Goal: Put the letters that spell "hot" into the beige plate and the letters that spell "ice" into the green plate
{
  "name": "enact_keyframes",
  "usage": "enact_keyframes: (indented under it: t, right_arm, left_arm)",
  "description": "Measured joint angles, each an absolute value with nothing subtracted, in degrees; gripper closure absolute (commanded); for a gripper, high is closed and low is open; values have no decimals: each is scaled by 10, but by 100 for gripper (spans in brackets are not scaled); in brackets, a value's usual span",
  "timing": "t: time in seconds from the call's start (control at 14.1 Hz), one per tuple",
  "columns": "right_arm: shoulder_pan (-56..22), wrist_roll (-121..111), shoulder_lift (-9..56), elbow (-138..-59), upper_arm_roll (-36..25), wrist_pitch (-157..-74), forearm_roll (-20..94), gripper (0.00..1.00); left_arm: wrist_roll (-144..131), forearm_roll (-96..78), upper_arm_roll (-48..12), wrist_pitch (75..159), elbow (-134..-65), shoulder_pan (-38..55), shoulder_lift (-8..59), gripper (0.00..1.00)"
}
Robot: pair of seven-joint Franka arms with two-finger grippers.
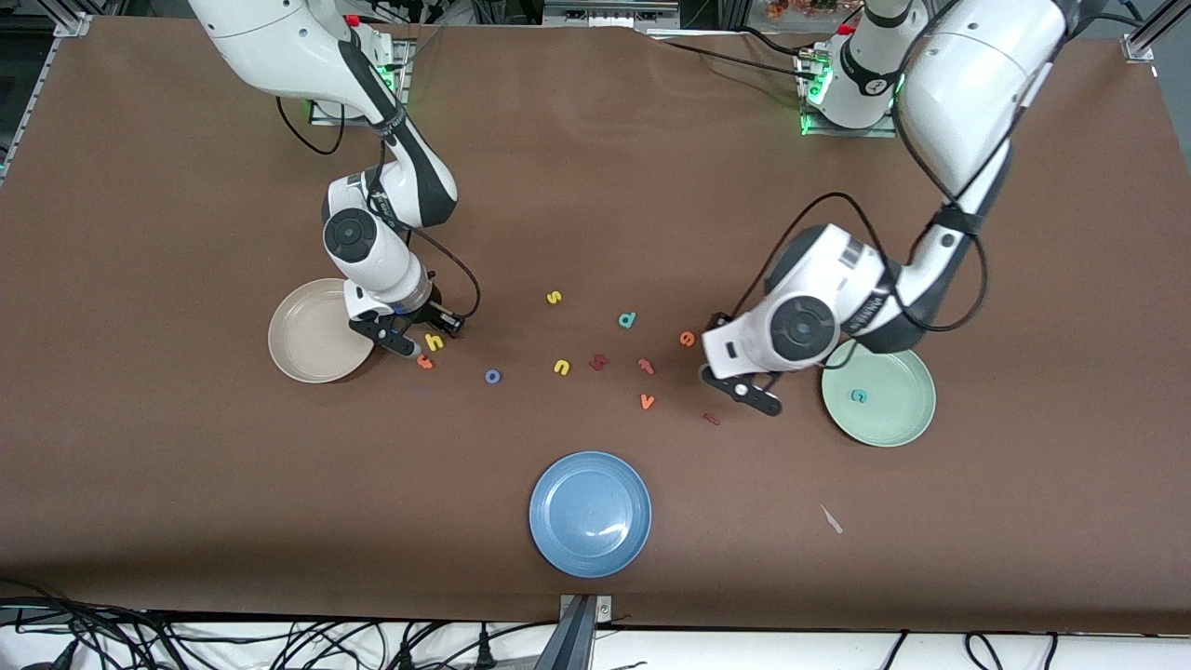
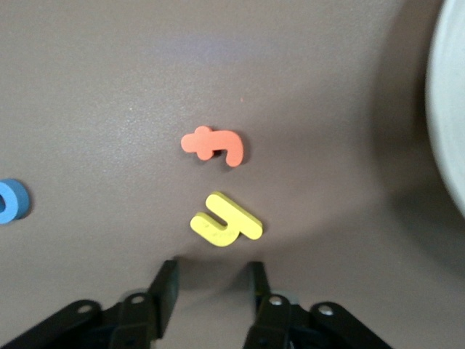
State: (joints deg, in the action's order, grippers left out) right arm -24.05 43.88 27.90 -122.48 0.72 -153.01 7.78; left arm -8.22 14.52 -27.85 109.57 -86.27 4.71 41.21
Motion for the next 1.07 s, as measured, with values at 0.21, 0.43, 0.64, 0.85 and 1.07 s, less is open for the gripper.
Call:
enact_keyframes:
  t: [0.21, 0.43, 0.64, 0.85, 1.07]
  right_arm:
    - [-241, 438, 278, -1202, 7, -1481, 78, 26]
    - [-240, 413, 278, -1193, 6, -1458, 78, 16]
    - [-240, 349, 278, -1193, 1, -1440, 78, 14]
    - [-235, 277, 278, -1193, -6, -1431, 78, 14]
    - [-230, 240, 278, -1192, -8, -1429, 78, 14]
  left_arm:
    - [-99, 145, -278, 1172, -889, 72, 423, 11]
    - [-99, 163, -276, 1222, -915, 72, 435, 23]
    - [-125, 178, -277, 1236, -924, 85, 448, 28]
    - [-154, 185, -276, 1241, -929, 104, 452, 32]
    - [-173, 225, -275, 1242, -934, 107, 455, 38]
